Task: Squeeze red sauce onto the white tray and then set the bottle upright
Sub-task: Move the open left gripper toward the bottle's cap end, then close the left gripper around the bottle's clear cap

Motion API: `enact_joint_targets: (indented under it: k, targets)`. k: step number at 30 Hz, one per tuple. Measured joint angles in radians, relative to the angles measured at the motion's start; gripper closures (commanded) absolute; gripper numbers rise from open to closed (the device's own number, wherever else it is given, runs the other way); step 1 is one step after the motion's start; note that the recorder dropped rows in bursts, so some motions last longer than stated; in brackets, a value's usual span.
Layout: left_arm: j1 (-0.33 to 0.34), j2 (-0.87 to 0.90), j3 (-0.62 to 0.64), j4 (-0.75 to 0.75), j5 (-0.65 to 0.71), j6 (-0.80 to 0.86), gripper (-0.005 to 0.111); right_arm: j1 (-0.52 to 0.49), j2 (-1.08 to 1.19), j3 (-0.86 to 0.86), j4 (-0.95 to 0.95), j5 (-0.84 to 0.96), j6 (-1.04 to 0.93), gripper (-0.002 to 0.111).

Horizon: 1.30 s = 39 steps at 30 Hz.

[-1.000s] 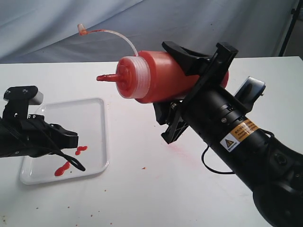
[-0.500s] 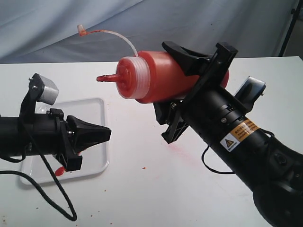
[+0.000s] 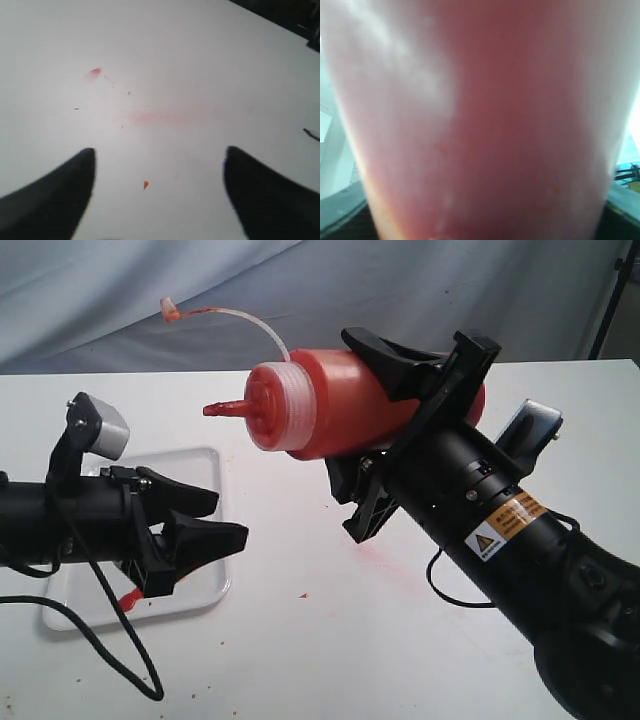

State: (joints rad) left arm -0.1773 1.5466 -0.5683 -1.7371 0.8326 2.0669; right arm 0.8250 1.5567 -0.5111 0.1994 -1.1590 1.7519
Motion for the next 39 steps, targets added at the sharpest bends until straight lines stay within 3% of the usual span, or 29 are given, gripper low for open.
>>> enact_joint_targets:
  k: [12,22,31,39]
  targets:
    - [0.000,0.002,0.003,-0.002,0.360,-0.042,0.002,0.000,0.000,0.000,0.002,0.000,-0.007,0.108]
    - [0.000,0.018,0.003,-0.002,0.372,-0.024,0.002,0.000,0.000,0.000,0.004,0.000,-0.042,0.108]
    - [0.000,0.003,-0.069,-0.001,0.375,-0.068,0.002,0.000,0.000,0.000,0.006,0.000,-0.052,0.108]
    - [0.000,-0.082,-0.093,-0.001,0.377,-0.073,0.002,0.000,0.000,0.000,0.006,0.000,-0.052,0.108]
